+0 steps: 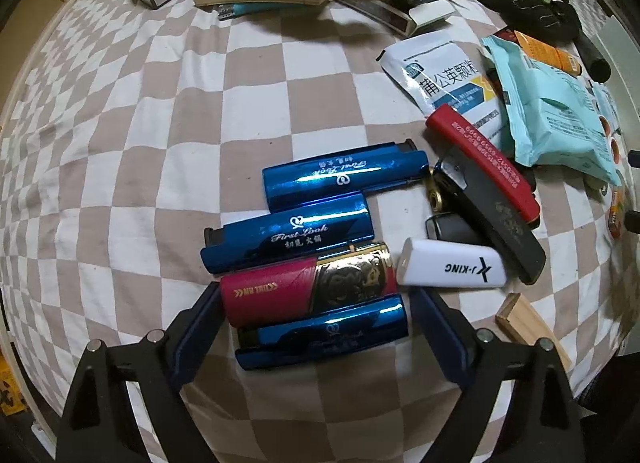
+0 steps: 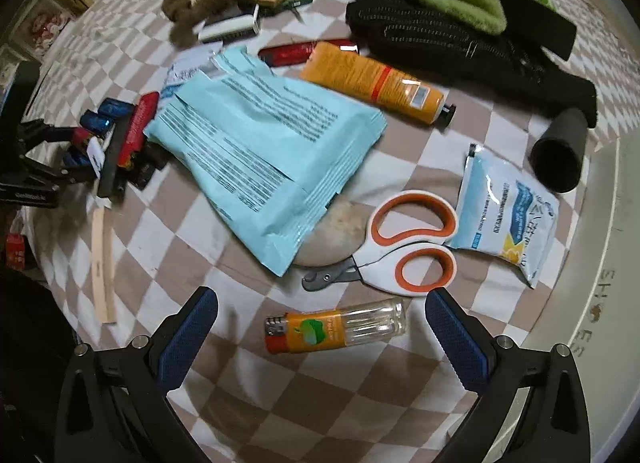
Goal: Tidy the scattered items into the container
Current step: 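Lower the left tool to the blue lighter while the right tool lowers to the clear apple-label lighter, then close the right tool on the clear lighter while the left tool closes on the blue lighter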
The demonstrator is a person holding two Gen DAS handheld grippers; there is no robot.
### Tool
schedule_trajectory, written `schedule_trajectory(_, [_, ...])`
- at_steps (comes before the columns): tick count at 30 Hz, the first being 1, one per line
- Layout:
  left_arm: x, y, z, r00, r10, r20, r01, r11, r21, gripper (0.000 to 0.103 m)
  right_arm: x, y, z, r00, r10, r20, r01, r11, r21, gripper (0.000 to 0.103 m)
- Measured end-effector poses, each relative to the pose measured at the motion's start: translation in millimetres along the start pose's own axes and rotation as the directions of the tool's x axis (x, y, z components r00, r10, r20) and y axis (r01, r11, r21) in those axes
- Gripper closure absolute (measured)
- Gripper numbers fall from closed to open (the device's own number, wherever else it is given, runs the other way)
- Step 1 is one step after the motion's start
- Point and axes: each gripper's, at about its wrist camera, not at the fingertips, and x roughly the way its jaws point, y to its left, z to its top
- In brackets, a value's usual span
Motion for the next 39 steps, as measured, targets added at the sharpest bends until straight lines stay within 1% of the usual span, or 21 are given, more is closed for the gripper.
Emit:
schedule_trajectory(6, [0, 1, -5, 1.0, -0.015, -0.005, 0.015, 1.0, 0.009, 0.01, 14, 0, -1, 0.998, 0.033, -0.051, -0.034, 0.999, -0.01, 0.0])
schedule_trajectory(9, [0, 2, -9, 1.0, -0.019, -0.003, 0.019, 1.0, 0.012, 0.01, 18, 0, -3, 0.998, -0.023, -0.057, 0.021, 0.999, -0.025, 0.0])
schedule_trajectory(11, [0, 2, -11, 1.0, -0.019, -0.003, 0.019, 1.0, 0.013, 0.01, 18, -3, -3, 0.998, -0.021, -0.058, 0.02, 1.0, -0.009, 0.0])
schedule_trajectory(14, [1, 2, -14, 1.0, -0.022, -0.004, 0.022, 1.0, 0.014, 0.01, 25, -11, -4, 0.995, -0.005, -0.096, 0.008, 0.999, 0.033, 0.0])
schedule_trajectory(16, [1, 2, -16, 1.0, -0.024, -0.003, 0.024, 1.0, 0.016, 0.01, 27, -11, -5, 0.994, -0.002, -0.109, 0.006, 0.999, 0.036, 0.0])
schedule_trajectory(17, [1, 2, -17, 1.0, -0.025, -0.002, 0.025, 1.0, 0.018, 0.01, 27, -10, -6, 0.994, -0.001, -0.112, 0.004, 1.0, 0.026, 0.0])
schedule_trajectory(20, [1, 3, -20, 0.999, -0.032, -0.002, 0.032, 0.999, 0.017, 0.01, 24, -4, -10, 0.993, 0.044, -0.113, -0.043, 0.999, 0.012, 0.0])
schedule_trajectory(22, [1, 3, -21, 0.999, -0.035, -0.004, 0.035, 0.999, 0.014, 0.01, 22, 2, -13, 0.991, 0.06, -0.118, -0.061, 0.998, -0.003, 0.0])
schedule_trajectory(26, [2, 3, -24, 0.999, -0.033, -0.005, 0.033, 0.999, 0.013, 0.01, 23, 10, -17, 0.991, 0.047, -0.124, -0.051, 0.998, -0.031, 0.0])
schedule_trajectory(29, [2, 3, -27, 0.999, -0.032, -0.007, 0.032, 0.999, 0.008, 0.01, 24, 8, -15, 0.992, 0.03, -0.123, -0.03, 1.0, 0.001, 0.0])
schedule_trajectory(30, [2, 3, -27, 0.999, -0.032, -0.007, 0.032, 0.999, 0.007, 0.01, 24, 6, -14, 0.992, 0.027, -0.122, -0.025, 1.0, 0.017, 0.001])
schedule_trajectory(34, [3, 2, -29, 1.0, -0.026, -0.008, 0.026, 1.0, 0.002, 0.011, 24, -2, -12, 0.993, 0.004, -0.122, 0.003, 0.999, 0.052, 0.013])
schedule_trajectory(36, [3, 1, -31, 1.0, -0.022, -0.006, 0.022, 1.0, 0.004, 0.011, 23, -4, -11, 0.993, -0.016, -0.118, 0.022, 0.999, 0.046, 0.019])
schedule_trajectory(39, [4, 0, -34, 1.0, -0.017, -0.004, 0.017, 1.0, 0.009, 0.012, 21, -4, -12, 0.993, -0.042, -0.112, 0.045, 0.999, 0.025, 0.019])
